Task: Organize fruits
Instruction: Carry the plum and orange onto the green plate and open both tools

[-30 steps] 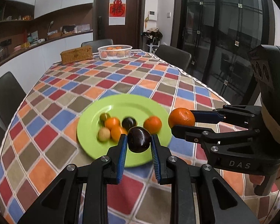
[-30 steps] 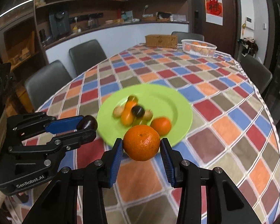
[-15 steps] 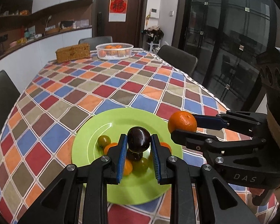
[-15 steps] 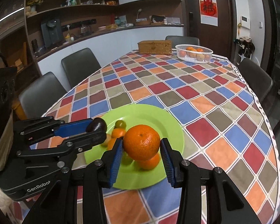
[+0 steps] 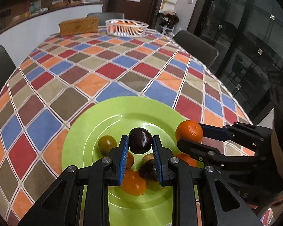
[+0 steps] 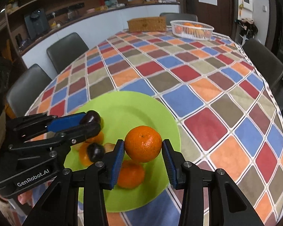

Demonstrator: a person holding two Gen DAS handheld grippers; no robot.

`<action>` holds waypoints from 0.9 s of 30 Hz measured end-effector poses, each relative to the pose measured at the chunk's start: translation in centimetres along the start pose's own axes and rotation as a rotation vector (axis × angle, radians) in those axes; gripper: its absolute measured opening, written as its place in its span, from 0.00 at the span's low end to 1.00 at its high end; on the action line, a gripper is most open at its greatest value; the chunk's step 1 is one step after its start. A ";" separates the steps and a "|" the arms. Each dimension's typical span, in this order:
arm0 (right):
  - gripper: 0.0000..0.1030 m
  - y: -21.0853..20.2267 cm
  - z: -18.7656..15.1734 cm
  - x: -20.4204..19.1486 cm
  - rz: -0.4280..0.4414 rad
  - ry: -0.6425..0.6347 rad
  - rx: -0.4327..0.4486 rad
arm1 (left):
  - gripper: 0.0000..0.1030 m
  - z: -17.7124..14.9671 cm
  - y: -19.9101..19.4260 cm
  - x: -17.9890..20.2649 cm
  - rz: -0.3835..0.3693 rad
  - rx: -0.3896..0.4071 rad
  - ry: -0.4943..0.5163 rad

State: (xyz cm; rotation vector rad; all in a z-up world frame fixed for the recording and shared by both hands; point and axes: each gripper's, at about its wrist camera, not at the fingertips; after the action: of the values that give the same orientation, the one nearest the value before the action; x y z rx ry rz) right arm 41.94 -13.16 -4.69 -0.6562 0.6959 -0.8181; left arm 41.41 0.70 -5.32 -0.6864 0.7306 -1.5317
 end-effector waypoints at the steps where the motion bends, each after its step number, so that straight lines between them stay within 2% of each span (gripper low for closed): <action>1: 0.41 0.2 -0.1 0.1 0.002 0.002 -0.003 | 0.25 0.0 0.3 0.0 0.006 -0.007 0.002; 5: 0.41 0.4 -0.3 0.3 0.008 0.014 -0.009 | 0.28 -0.2 0.4 -0.1 0.019 -0.004 0.007; 12: 0.42 -0.8 -0.6 -0.1 0.007 0.009 0.020 | 0.32 -0.8 -2.0 0.1 0.071 0.038 0.030; 19: 0.42 -4.2 -2.1 -1.6 -0.024 -0.007 0.082 | 0.38 -2.0 -6.3 0.7 0.136 0.114 0.047; 27: 0.42 -9.6 -4.6 -4.6 -0.070 -0.038 0.183 | 0.46 -4.9 -12.0 1.2 0.159 0.187 0.029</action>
State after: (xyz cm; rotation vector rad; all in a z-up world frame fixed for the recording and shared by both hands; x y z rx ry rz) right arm 32.11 -15.49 0.99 -0.5313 0.5588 -0.9201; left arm 30.09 0.49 1.00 -0.4568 0.6379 -1.4450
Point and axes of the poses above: each gripper's, at about its wrist camera, not at the fingertips, and y roughly the way its jaws point, x to its right, z to its top, and after that the axes turned 13 degrees about z, right-handed
